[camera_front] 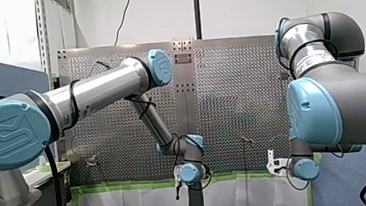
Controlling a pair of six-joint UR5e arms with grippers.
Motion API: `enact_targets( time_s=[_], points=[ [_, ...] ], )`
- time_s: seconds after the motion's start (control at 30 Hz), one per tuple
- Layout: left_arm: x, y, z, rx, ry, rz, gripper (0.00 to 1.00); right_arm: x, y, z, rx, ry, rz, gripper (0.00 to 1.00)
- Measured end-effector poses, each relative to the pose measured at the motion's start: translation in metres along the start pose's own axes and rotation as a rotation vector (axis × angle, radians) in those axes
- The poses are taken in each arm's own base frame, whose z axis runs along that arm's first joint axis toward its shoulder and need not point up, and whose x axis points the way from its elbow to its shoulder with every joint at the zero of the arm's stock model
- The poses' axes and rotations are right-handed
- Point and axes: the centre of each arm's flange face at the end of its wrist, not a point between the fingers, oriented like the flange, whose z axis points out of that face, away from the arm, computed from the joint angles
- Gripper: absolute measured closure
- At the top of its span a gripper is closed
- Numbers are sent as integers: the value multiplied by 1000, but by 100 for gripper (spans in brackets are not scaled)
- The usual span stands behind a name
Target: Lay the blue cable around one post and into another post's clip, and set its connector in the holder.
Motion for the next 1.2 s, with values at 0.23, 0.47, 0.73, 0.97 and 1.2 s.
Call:
enact_targets(
  time_s=[0.23, 0.47, 0.73, 0.97, 1.2],
  points=[
    [1, -8, -4, 2, -2, 29, 95, 1, 3, 1, -6, 2, 2, 100],
    [-3, -20, -12, 6, -8, 74, 98, 3, 11, 4, -19, 7, 4, 100],
    [-27, -34, -33, 29, -44, 79, 98, 11, 22, 11, -37, 11, -6, 100],
    [-36, -49, -52, 40, -52, 123, 100, 30, 27, 15, -45, 24, -17, 100],
    [-41, -75, -68, 75, -66, 151, 100, 47, 33, 15, -53, 35, -21, 100]
  ],
)
